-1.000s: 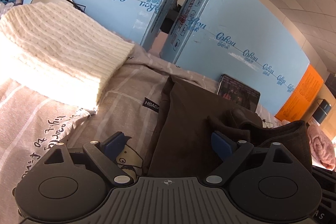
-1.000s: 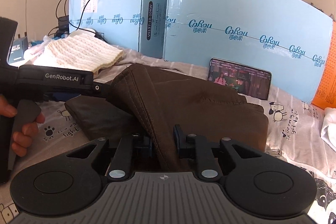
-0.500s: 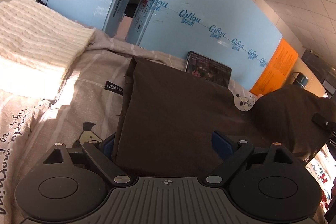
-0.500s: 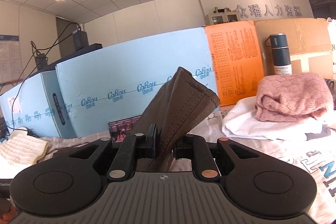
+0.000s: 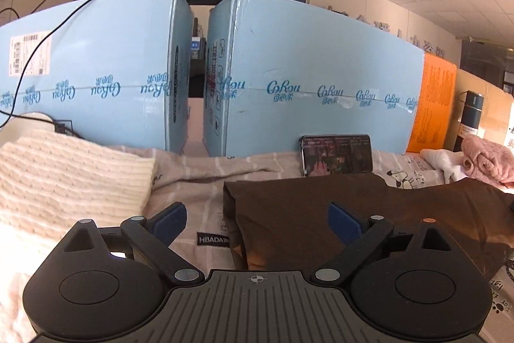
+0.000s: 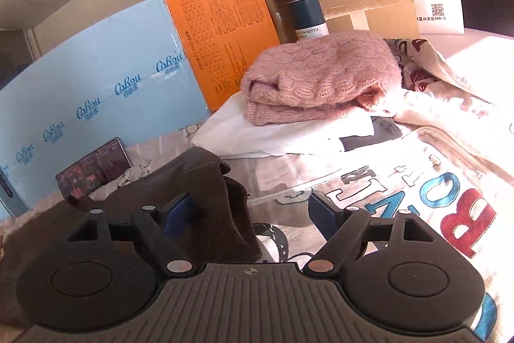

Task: Fold clothes

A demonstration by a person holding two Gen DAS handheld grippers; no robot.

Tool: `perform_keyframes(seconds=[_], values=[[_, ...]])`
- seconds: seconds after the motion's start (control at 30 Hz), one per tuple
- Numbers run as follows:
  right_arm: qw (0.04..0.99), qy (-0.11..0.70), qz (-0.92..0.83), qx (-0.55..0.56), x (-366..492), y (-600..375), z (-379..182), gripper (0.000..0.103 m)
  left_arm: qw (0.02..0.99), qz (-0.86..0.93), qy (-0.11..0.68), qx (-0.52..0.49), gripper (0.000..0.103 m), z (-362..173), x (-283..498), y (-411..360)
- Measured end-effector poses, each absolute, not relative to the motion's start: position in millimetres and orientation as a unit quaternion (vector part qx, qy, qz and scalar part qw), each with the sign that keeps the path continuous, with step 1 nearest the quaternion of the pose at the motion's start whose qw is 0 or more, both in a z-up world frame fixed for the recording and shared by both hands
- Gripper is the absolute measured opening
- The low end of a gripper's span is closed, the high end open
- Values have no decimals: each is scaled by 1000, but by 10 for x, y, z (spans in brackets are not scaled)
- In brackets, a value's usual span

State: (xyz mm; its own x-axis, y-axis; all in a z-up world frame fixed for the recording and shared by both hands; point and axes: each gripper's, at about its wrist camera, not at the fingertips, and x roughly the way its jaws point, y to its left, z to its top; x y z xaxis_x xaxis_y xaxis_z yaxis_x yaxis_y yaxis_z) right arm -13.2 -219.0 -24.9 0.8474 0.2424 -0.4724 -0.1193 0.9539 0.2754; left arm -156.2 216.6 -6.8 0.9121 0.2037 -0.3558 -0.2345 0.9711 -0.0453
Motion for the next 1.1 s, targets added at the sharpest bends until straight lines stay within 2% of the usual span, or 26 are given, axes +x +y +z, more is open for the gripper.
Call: perform_keyframes(seconds=[0.2, 0.37, 0.57, 0.6, 0.67, 0.73, 0.83, 0.93, 1.1], values=[[961, 246, 122, 31, 50, -1999, -171, 84, 982, 16, 168, 84, 97, 126, -1010, 2031], [945, 242, 220, 31, 304, -1717, -62, 87, 956, -118, 230, 140, 96, 20, -366, 1729], [933, 219, 284, 26, 285, -1534, -202, 88, 925, -159, 299, 172, 94, -184, 128, 1645], [932, 220, 285, 26, 282, -1531, -211, 89, 919, -167, 312, 175, 91, -221, 208, 1644], [931, 224, 287, 27, 297, -1528, -232, 89, 904, -188, 348, 163, 75, -306, 343, 1711], [929, 229, 288, 27, 312, -1520, -258, 90, 900, -213, 347, 155, 43, -310, 316, 1759], [930, 231, 285, 17, 308, -1492, -294, 90, 899, -232, 329, 173, 17, -272, 183, 1758], [928, 217, 302, 8, 258, -1467, -265, 91, 907, -235, 295, 187, 11, -171, -64, 1696], [904, 186, 383, -27, 91, -1341, -177, 94, 913, -228, 228, 251, 12, -170, -641, 1410]])
